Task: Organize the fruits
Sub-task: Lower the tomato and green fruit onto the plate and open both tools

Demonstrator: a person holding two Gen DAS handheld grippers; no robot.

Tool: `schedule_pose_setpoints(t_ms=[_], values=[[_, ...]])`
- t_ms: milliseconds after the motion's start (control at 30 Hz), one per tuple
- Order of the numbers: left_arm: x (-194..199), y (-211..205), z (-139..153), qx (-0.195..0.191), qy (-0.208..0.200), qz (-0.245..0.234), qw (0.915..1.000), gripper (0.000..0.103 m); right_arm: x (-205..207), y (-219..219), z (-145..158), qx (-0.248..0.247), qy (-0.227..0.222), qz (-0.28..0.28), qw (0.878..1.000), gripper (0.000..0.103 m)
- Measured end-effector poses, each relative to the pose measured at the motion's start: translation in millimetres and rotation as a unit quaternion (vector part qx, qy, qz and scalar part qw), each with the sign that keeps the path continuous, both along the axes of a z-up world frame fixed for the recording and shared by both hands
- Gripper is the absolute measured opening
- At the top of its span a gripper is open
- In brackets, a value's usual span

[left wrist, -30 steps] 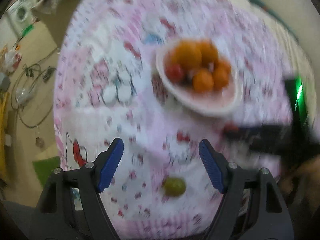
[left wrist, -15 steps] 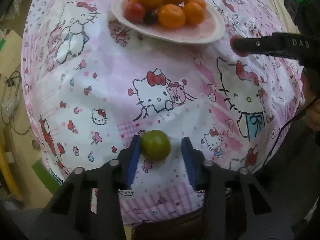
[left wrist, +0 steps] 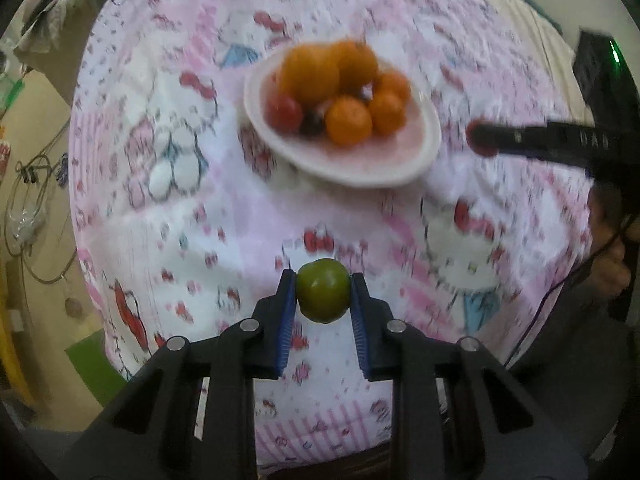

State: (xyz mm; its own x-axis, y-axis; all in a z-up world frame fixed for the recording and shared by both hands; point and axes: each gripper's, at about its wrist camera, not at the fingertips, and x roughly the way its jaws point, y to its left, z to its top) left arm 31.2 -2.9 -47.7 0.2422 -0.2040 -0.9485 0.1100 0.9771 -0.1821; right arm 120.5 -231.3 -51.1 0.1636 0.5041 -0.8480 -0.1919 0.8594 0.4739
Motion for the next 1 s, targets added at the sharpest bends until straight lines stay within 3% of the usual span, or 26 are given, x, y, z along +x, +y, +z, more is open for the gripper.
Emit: schedule_pose_setpoints(t_ms=[267, 633, 1000], values=[[52.1, -11.4, 16.2, -0.005, -0.026, 0.012, 0.9996, 0.023, 22.5, -10.3, 1.7, 0.022, -0.006, -0.031, 0.999, 0.04], [82.2, -34.9, -27.0, 0.015, 0.002, 0.003, 0.9999, 0.023, 49.0, 1.3, -15.6, 0.013, -0.002, -0.026, 1.0, 0.04], [94.9, -26.0, -39.8, 0.009, 0.009, 0.021, 0.9997, 0.023, 63.6, 24.0, -38.6, 0.002, 0.025, -0.011, 1.0, 0.04]])
